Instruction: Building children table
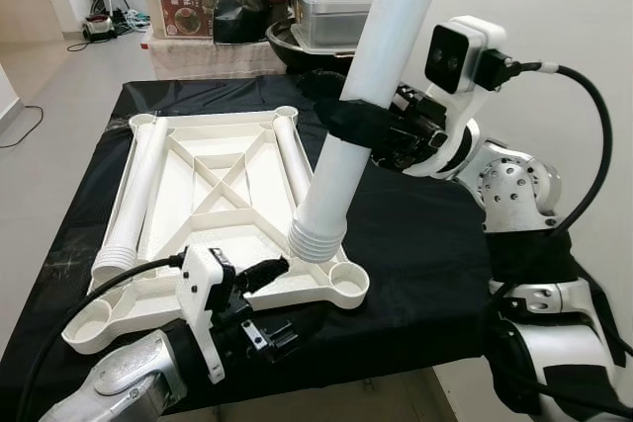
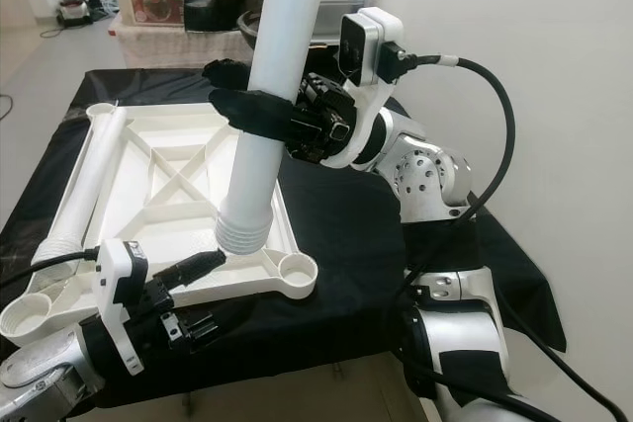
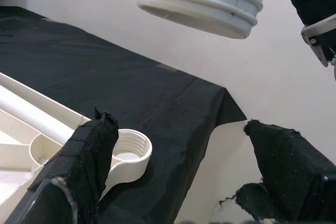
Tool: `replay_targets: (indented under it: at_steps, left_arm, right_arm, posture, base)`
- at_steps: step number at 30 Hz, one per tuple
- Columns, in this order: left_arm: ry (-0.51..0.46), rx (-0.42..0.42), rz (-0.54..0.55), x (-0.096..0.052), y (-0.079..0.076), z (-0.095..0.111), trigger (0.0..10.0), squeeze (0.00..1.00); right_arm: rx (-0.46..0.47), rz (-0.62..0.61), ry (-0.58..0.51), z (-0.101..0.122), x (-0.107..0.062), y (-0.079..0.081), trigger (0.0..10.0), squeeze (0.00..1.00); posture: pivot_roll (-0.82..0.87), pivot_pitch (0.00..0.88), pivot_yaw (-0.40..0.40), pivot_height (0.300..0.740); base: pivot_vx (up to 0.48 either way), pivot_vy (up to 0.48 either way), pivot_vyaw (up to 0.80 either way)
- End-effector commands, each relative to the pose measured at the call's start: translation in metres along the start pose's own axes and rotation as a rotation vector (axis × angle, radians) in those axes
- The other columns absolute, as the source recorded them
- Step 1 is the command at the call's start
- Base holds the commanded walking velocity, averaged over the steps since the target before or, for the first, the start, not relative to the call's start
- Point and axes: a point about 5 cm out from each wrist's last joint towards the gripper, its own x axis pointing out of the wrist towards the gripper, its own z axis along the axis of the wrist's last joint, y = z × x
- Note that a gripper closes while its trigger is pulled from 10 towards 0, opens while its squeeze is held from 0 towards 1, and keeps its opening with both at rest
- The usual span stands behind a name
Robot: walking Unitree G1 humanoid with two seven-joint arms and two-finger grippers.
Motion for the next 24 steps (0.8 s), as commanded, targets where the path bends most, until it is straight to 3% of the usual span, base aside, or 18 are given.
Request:
replay_targets:
  at_steps: [1,2,3,4,6,8,10,12,13,14,15,16,17,18,19,22,24]
  left_arm:
    - [0.026,-0.008,-0.019,0.001,-0.001,-0.004,10.0,0.00]
    - [0.032,-0.007,-0.016,0.000,-0.001,-0.005,10.0,0.00]
    - [0.032,-0.007,-0.016,0.000,-0.001,-0.005,10.0,0.00]
    - [0.036,-0.006,-0.015,0.000,-0.001,-0.006,10.0,0.00]
    - [0.039,-0.007,0.015,-0.002,0.001,-0.007,10.0,0.00]
    - [0.039,-0.007,0.015,-0.002,0.001,-0.007,10.0,0.00]
    - [0.055,-0.006,0.070,-0.004,0.007,-0.012,10.0,0.00]
    - [0.055,-0.006,0.070,-0.004,0.007,-0.012,10.0,0.00]
    - [0.078,0.000,0.112,-0.004,0.012,-0.018,10.0,0.00]
    - [0.078,0.000,0.112,-0.004,0.012,-0.018,10.0,0.00]
    - [0.135,0.004,0.174,-0.006,0.021,-0.034,10.0,0.00]
    - [0.135,0.004,0.174,-0.006,0.021,-0.034,10.0,0.00]
    - [0.174,0.000,0.216,-0.007,0.026,-0.047,10.0,0.00]
    - [0.174,0.000,0.216,-0.007,0.026,-0.047,10.0,0.00]
    - [0.197,-0.003,0.239,-0.009,0.028,-0.055,10.0,0.00]
    - [0.193,-0.023,0.238,-0.009,0.029,-0.060,10.0,0.00]
    - [0.190,-0.028,0.233,-0.009,0.029,-0.060,10.0,0.00]
  right_arm:
    - [-0.006,-0.002,-0.007,0.000,0.001,0.000,10.0,0.00]
    - [-0.050,-0.109,-0.018,0.001,0.002,-0.010,10.0,0.00]
    - [-0.050,-0.109,-0.018,0.001,0.002,-0.010,10.0,0.00]
    - [-0.083,-0.187,-0.026,0.002,0.002,-0.018,10.0,0.00]
    - [-0.154,-0.527,-0.103,0.011,-0.003,-0.047,10.0,0.00]
    - [-0.154,-0.527,-0.103,0.011,-0.003,-0.047,10.0,0.00]
    - [-0.203,-1.010,-0.127,0.021,-0.028,-0.077,10.0,0.00]
    - [-0.203,-1.010,-0.127,0.021,-0.028,-0.077,10.0,0.00]
    - [-0.227,-1.253,-0.123,0.025,-0.048,-0.085,10.0,0.00]
    - [-0.227,-1.253,-0.123,0.025,-0.048,-0.085,10.0,0.00]
    - [-0.255,-1.542,-0.126,0.030,-0.080,-0.087,10.0,0.00]
    - [-0.255,-1.542,-0.126,0.030,-0.080,-0.087,10.0,0.00]
    - [-0.268,-1.729,-0.128,0.031,-0.102,-0.083,10.0,0.00]
    - [-0.268,-1.729,-0.128,0.031,-0.102,-0.083,10.0,0.00]
    - [-0.275,-1.826,-0.131,0.032,-0.115,-0.080,10.0,0.00]
    - [-0.265,-1.919,-0.158,0.028,-0.126,-0.078,10.0,0.00]
    - [-0.256,-1.941,-0.173,0.027,-0.128,-0.077,10.0,0.00]
  posture:
    - [0.08,0.000,-0.055,0.740]
    - [0.08,0.000,-0.055,0.740]
    - [0.08,0.000,-0.055,0.740]
    - [0.08,0.000,-0.054,0.740]
    - [0.08,0.000,-0.053,0.740]
    - [0.08,0.000,-0.053,0.740]
    - [0.09,0.000,-0.052,0.740]
    - [0.09,0.000,-0.052,0.740]
    - [0.09,0.000,-0.051,0.740]
    - [0.09,0.000,-0.051,0.740]
    - [0.09,0.000,-0.053,0.740]
    - [0.09,0.000,-0.053,0.740]
    - [0.09,0.000,-0.051,0.740]
    - [0.09,0.000,-0.051,0.740]
    - [0.09,0.000,-0.051,0.740]
    - [0.09,0.000,-0.053,0.740]
    - [0.09,0.000,-0.054,0.740]
  base:
    - [0.000,0.000,0.00]
    - [0.000,0.000,0.00]
    - [0.000,0.000,0.00]
    - [0.000,0.000,0.00]
    - [0.000,0.000,0.00]
    - [0.000,0.000,0.00]
    - [0.000,0.000,0.00]
    - [0.000,0.000,0.00]
    - [0.000,0.000,0.00]
    - [0.000,0.000,0.00]
    - [0.000,0.000,0.00]
    - [0.000,0.000,0.00]
    - [0.000,0.000,0.00]
    - [0.000,0.000,0.00]
    - [0.000,0.000,0.00]
    - [0.000,0.000,0.00]
    - [0.000,0.000,0.00]
